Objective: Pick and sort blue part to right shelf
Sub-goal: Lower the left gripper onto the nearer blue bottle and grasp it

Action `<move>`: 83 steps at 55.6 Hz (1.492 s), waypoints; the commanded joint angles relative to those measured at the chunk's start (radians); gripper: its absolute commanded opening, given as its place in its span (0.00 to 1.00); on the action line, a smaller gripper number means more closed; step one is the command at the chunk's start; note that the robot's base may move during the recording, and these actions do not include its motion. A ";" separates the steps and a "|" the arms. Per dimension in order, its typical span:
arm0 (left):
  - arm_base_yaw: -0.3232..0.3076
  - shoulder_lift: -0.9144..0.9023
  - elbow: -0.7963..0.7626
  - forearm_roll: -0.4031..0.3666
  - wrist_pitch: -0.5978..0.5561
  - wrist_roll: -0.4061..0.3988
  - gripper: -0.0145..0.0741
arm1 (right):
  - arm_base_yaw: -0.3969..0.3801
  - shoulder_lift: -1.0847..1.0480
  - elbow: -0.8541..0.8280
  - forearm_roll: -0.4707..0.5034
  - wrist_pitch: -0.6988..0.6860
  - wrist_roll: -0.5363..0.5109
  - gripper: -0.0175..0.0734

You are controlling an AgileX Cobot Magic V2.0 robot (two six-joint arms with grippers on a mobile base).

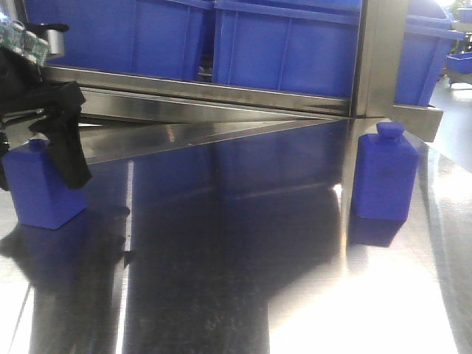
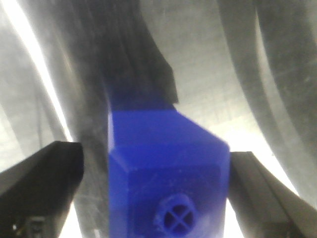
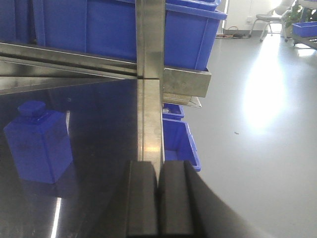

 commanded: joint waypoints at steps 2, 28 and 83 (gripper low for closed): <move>-0.008 -0.035 -0.035 -0.017 0.009 -0.008 0.76 | -0.002 -0.016 -0.007 -0.001 -0.093 -0.007 0.24; -0.008 -0.042 -0.110 -0.017 0.076 -0.008 0.61 | -0.002 -0.016 -0.007 -0.001 -0.095 -0.007 0.24; -0.008 -0.760 0.405 -0.017 -0.361 0.003 0.52 | 0.088 0.205 -0.532 0.078 0.168 -0.020 0.25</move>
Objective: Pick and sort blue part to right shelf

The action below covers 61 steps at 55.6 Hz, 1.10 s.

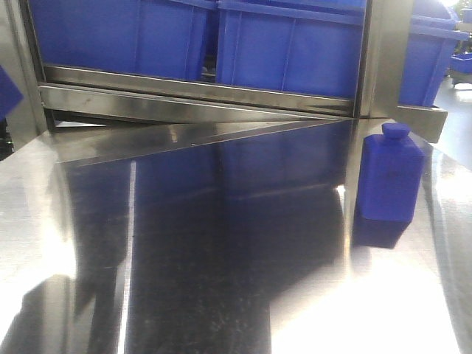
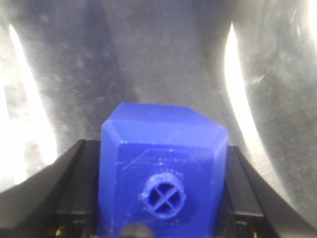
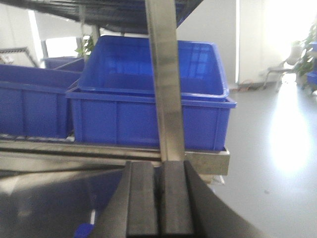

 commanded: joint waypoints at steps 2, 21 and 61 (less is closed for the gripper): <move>-0.008 -0.094 0.032 -0.017 -0.118 0.003 0.52 | 0.066 0.164 -0.207 0.001 0.121 -0.066 0.25; -0.008 -0.151 0.085 -0.017 -0.133 0.003 0.52 | 0.325 0.701 -0.661 0.011 0.567 -0.149 0.67; -0.008 -0.151 0.085 -0.020 -0.133 0.003 0.52 | 0.357 1.374 -1.062 -0.019 0.862 0.289 0.81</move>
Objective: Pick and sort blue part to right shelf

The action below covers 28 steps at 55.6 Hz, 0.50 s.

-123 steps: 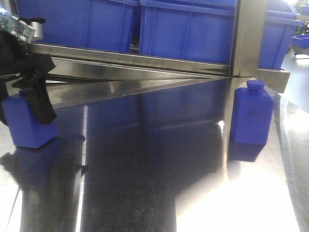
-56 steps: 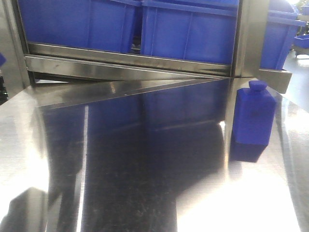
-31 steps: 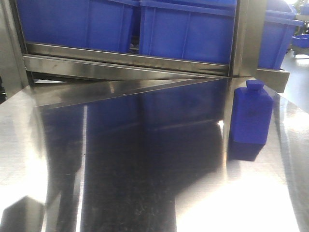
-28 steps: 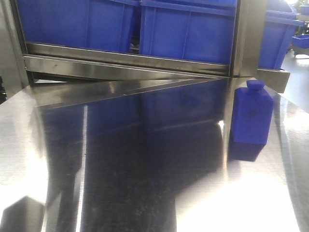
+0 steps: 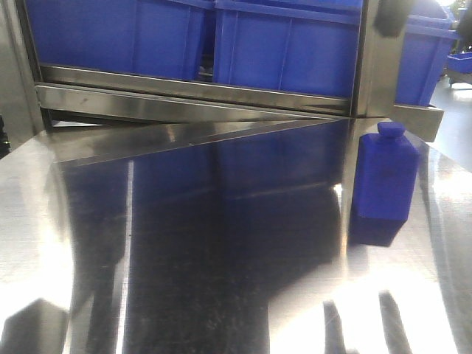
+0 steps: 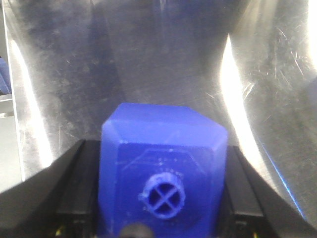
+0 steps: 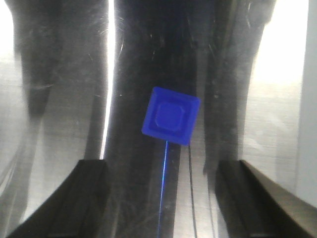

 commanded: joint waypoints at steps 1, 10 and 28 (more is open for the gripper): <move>-0.008 -0.012 -0.027 -0.020 -0.071 -0.001 0.52 | 0.005 0.028 -0.054 -0.027 -0.020 0.049 0.81; -0.008 -0.012 -0.027 -0.020 -0.067 -0.001 0.52 | 0.005 0.089 -0.054 -0.092 -0.013 0.123 0.81; -0.008 -0.012 -0.027 -0.020 -0.063 -0.001 0.52 | 0.003 0.159 -0.051 -0.120 -0.066 0.185 0.81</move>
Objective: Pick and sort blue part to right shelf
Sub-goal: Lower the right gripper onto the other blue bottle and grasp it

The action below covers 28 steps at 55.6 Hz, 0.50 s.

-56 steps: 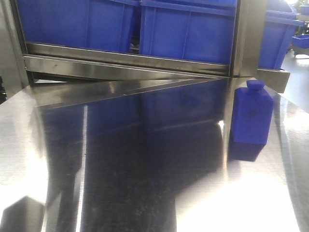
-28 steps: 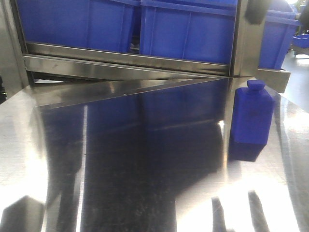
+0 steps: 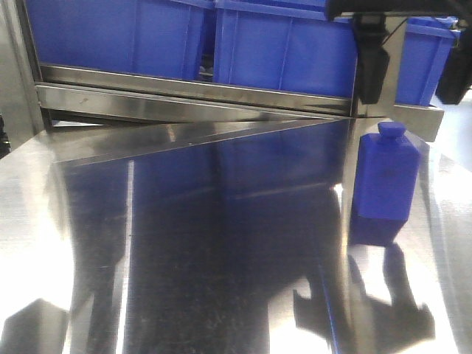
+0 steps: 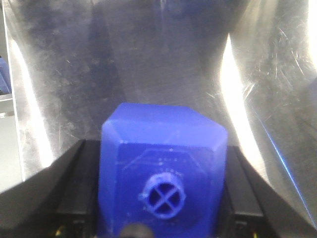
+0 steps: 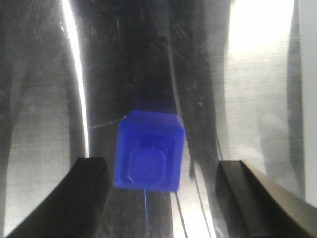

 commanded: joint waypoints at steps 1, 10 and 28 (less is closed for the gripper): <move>-0.008 -0.012 -0.027 -0.020 -0.063 -0.003 0.52 | -0.002 -0.011 -0.034 -0.019 -0.043 0.007 0.81; -0.008 -0.012 -0.027 -0.020 -0.063 -0.003 0.52 | -0.002 0.063 -0.033 -0.018 -0.041 0.007 0.81; -0.008 -0.012 -0.027 -0.020 -0.063 -0.003 0.52 | -0.001 0.155 -0.033 0.004 -0.032 -0.008 0.81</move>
